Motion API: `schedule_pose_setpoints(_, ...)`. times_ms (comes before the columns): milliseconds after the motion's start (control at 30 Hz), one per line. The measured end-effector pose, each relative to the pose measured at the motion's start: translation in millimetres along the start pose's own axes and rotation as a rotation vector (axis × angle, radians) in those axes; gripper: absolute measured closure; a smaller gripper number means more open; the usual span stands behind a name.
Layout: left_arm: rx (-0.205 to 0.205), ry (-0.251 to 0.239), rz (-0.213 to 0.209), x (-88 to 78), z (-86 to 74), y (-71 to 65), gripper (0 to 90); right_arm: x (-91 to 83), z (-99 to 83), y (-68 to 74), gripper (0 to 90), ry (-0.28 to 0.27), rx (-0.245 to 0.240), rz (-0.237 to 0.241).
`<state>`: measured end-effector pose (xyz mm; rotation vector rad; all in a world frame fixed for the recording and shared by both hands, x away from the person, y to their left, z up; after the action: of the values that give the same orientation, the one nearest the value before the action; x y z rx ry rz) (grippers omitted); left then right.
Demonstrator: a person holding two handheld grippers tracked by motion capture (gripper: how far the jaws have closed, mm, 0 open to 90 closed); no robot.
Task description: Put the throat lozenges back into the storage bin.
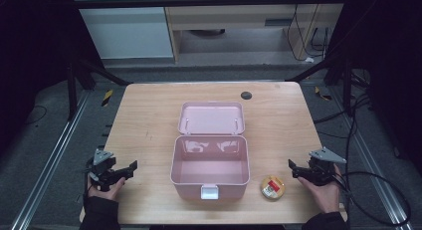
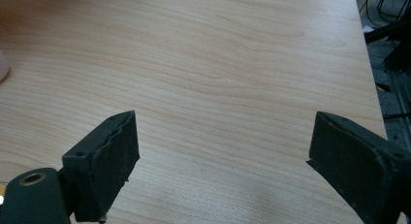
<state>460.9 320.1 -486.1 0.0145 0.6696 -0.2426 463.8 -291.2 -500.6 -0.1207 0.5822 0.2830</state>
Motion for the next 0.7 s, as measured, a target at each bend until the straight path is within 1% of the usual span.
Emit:
schedule_pose_setpoints(300, 0.001, 0.014, 0.018, 0.9, -1.0, 0.2, 15.7, -6.3, 7.0, 3.4, 9.9, -0.011, -0.017, 0.018)
schedule_pose_setpoints(333, 0.002, 0.015, 0.020, 1.0, -1.1, 0.2, 15.7, -6.9, 8.1, 3.3, 9.9, -0.017, -0.028, 0.016)
schedule_pose_setpoints(367, 0.002, 0.015, 0.020, 1.3, -1.2, 0.1, 15.7, -8.0, 9.3, 4.0, 9.8, -0.016, -0.029, 0.018)
schedule_pose_setpoints(467, 0.006, 0.022, 0.024, 2.7, -1.9, -0.5, 15.7, -10.7, 15.2, 4.9, 9.5, -0.015, -0.053, 0.024)
schedule_pose_setpoints(500, 0.007, 0.022, 0.025, 2.9, -2.0, -0.8, 15.7, -10.7, 15.2, 4.9, 9.5, -0.015, -0.053, 0.024)
schedule_pose_setpoints(633, 0.010, 0.026, 0.023, 3.7, -2.2, -1.6, 15.7, -13.3, 22.1, 6.7, 9.5, -0.018, -0.079, 0.046)
schedule_pose_setpoints(700, 0.013, 0.028, 0.024, 4.3, -2.4, -1.9, 15.7, -15.1, 26.5, 8.1, 9.5, -0.023, -0.084, 0.055)
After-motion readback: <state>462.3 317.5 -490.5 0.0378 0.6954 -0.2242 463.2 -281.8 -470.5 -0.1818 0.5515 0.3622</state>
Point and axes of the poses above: each handheld gripper's, and its own axes: x roughly forward along the jaws, z roughly out of its top, y roughly to its left, the point moved 3 cm from there along x, roughly forward along the jaws, and after that the axes turned 1 degree about z, right-handed, at the moved point
